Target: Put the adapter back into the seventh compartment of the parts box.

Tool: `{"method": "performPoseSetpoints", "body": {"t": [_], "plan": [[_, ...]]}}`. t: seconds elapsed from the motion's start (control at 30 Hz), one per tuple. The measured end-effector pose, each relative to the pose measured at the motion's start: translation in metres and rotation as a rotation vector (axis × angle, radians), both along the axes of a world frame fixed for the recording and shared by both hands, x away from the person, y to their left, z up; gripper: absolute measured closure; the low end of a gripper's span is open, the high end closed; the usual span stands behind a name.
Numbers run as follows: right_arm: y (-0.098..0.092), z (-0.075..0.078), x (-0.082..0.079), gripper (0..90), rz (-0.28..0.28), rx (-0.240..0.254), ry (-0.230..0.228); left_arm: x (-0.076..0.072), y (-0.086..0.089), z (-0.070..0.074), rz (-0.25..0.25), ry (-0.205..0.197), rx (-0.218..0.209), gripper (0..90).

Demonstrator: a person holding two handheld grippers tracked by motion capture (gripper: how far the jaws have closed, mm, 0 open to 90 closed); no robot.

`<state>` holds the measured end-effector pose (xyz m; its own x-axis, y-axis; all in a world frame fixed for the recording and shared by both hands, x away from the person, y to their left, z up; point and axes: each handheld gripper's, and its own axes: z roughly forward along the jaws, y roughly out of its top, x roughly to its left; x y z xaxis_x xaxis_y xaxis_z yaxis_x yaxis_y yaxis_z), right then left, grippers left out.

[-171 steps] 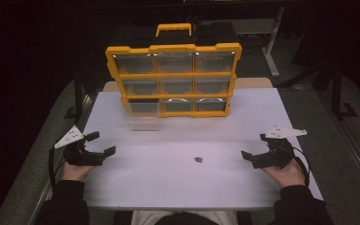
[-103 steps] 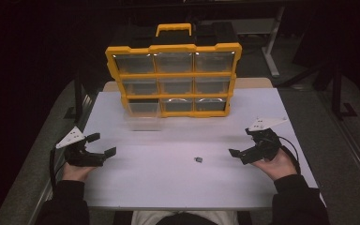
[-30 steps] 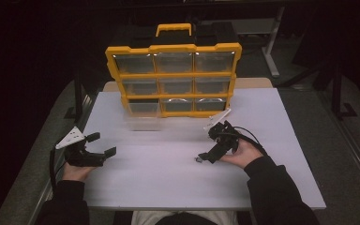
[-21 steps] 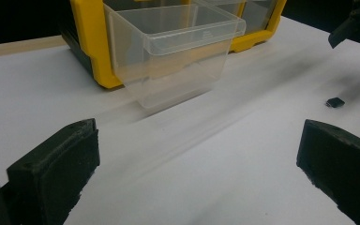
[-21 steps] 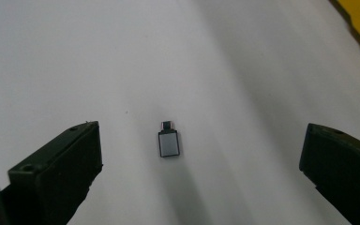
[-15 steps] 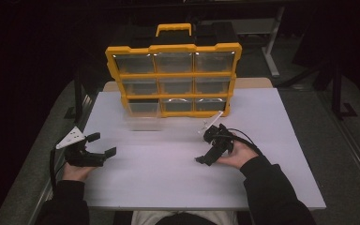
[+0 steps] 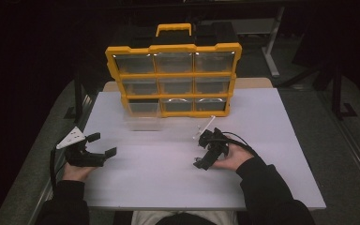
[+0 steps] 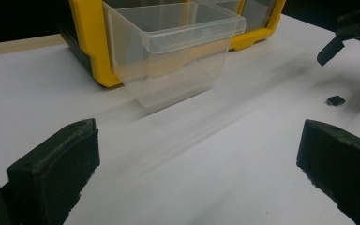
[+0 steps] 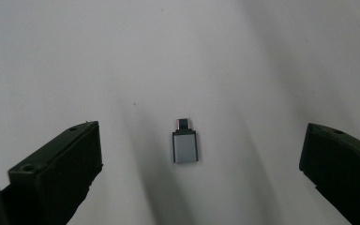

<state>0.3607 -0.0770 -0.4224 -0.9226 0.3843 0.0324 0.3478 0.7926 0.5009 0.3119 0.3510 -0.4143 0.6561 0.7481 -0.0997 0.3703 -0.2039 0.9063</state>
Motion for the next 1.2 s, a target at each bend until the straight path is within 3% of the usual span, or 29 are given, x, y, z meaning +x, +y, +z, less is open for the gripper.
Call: {"method": "performPoseSetpoints", "body": {"t": [0.17,0.37,0.4,0.63,0.67,0.7,0.93,1.07,1.2], "plan": [[0.0038,-0.0039,-0.0004,0.5,0.012,-0.012,0.016,0.0000,-0.0003,-0.0001,-0.001,0.000,0.001,0.0],[0.0060,-0.0077,0.0000,7.3,0.026,-0.027,0.036,0.0000,-0.0002,-0.0001,-0.001,0.000,0.001,0.0],[0.0064,-0.0084,0.0000,13.6,0.037,-0.028,0.050,0.0000,-0.0002,-0.0002,-0.001,0.000,0.002,0.0],[0.0073,-0.0087,-0.0015,23.3,0.060,-0.034,0.061,0.0001,-0.0005,-0.0004,-0.006,0.000,0.001,0.0],[0.0071,-0.0087,-0.0014,30.7,0.063,-0.032,0.065,0.0001,-0.0006,-0.0004,-0.006,0.000,0.002,0.0],[0.0071,-0.0088,-0.0014,32.6,0.064,-0.031,0.066,0.0001,-0.0006,-0.0005,-0.006,0.001,0.002,0.0],[0.0077,-0.0094,-0.0017,52.1,0.067,-0.042,0.057,0.0001,-0.0007,-0.0004,-0.006,0.000,0.001,0.0],[0.0077,-0.0086,-0.0020,63.4,0.064,-0.048,0.029,0.0002,-0.0007,-0.0006,-0.006,0.001,0.002,0.0],[0.0072,-0.0094,-0.0014,69.1,0.053,-0.062,0.026,0.0002,-0.0009,-0.0006,-0.005,0.001,0.001,0.0]]}}
